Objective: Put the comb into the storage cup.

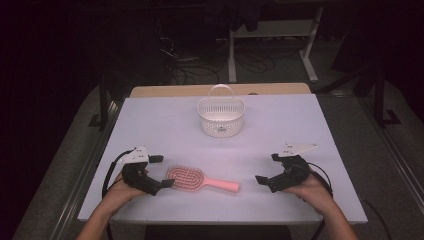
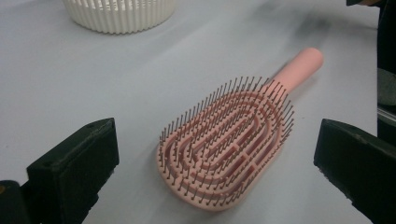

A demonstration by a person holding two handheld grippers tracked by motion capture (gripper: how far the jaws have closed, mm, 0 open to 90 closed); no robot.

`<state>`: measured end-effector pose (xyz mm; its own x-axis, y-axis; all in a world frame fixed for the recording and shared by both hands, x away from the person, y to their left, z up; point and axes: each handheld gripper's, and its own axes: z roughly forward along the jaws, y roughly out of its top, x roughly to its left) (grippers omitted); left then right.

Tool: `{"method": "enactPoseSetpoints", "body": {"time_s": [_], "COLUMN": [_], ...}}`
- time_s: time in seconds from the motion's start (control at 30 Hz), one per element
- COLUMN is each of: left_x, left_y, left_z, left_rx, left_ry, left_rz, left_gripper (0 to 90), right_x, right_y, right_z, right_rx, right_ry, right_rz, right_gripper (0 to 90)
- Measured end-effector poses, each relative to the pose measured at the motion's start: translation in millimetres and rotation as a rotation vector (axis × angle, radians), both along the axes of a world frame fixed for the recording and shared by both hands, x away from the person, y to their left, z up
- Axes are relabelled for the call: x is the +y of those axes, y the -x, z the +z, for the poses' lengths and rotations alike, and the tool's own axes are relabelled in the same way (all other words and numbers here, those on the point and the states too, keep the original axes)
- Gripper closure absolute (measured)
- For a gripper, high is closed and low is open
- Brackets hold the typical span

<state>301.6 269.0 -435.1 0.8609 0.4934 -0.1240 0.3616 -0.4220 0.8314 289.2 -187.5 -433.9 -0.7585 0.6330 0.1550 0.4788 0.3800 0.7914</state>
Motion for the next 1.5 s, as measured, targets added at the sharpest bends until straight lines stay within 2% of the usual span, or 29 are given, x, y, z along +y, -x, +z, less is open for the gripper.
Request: {"method": "enactPoseSetpoints", "body": {"time_s": [0.23, 0.6, 1.5], "left_x": [-0.1, -0.6, -0.7], "left_y": [-2.4, -3.2, -2.4], "left_z": [-1.2, -2.1, -1.3], "left_rx": [0.018, 0.015, 0.009], "left_ry": [-0.006, -0.017, -0.010], "left_rz": [-0.001, -0.004, -0.001], "left_gripper": [0.1, 0.2, 0.2], "right_x": [1.5, 11.1, 36.1], "right_y": [-1.4, -8.2, -23.7], "right_z": [2.7, 12.9, 28.2], "right_rx": [0.003, 0.024, 0.020], "right_ry": [0.005, 0.019, 0.027], "right_rz": [0.001, 0.046, 0.144], "right_gripper": [0.0, 0.0, 0.0]}}
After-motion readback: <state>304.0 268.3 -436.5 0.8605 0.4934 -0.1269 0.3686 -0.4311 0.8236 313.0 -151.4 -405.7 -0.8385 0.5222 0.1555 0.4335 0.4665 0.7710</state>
